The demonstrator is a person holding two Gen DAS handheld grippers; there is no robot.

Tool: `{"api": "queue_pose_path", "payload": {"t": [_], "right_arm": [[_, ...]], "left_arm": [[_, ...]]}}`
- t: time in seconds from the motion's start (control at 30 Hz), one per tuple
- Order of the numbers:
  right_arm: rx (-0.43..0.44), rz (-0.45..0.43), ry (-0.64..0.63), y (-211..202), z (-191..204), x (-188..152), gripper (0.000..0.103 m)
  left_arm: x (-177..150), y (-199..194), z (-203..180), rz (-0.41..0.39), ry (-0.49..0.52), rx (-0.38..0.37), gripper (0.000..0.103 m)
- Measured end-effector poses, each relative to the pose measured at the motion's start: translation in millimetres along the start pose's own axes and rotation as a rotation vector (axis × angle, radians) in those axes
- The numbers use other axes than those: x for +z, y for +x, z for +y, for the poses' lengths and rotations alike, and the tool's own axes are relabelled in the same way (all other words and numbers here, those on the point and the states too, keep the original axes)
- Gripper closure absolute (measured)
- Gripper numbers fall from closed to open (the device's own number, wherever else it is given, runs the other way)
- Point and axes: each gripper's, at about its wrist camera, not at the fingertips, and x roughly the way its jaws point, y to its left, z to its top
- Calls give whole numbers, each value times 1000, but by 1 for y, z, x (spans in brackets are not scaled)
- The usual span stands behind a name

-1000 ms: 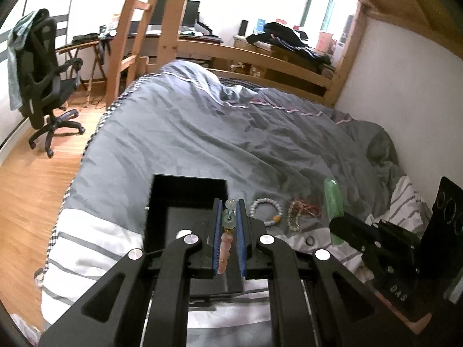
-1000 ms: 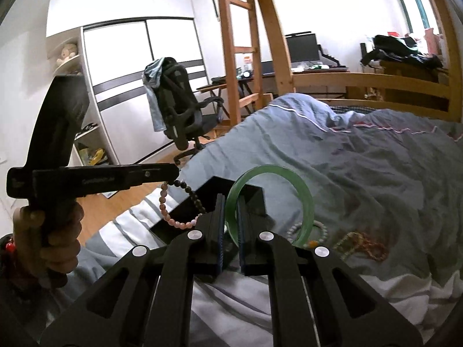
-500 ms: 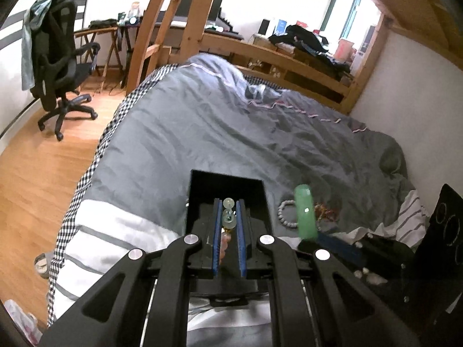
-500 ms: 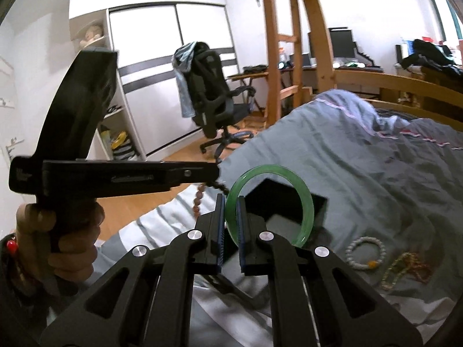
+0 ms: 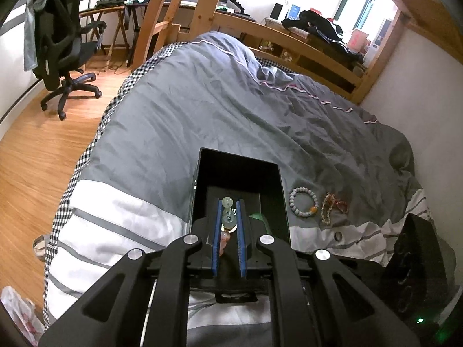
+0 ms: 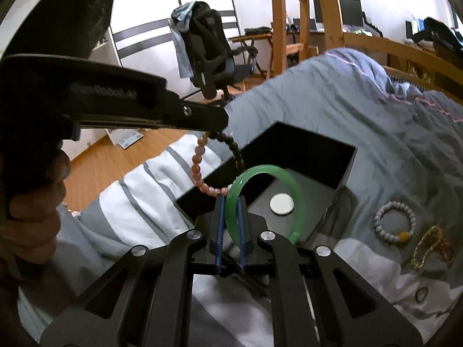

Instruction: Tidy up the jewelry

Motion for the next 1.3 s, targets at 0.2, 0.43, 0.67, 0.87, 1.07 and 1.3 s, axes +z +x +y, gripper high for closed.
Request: {"api": "queue_pose_path", "payload": {"t": [0.2, 0.43, 0.67, 0.87, 1.07, 1.3], "right_arm": [[5, -54, 40, -24, -12, 4, 51], [-101, -149, 63, -81, -36, 10, 5], [-253, -169, 87, -138, -72, 3, 4], [-348, -163, 132, -172, -105, -9, 4], [-387, -168, 207, -181, -134, -24, 4], [-356, -159, 294, -164, -169, -46, 13]], "left_arm": [[2, -5, 2, -44, -21, -9, 92], [1, -23, -11, -158, 1, 31, 8], [-10, -13, -41, -131, 33, -65, 6], [-34, 5, -95, -95, 190, -93, 6], [-62, 26, -142, -49, 378, -84, 6], [-88, 72, -176, 97, 535, -109, 37]]}}
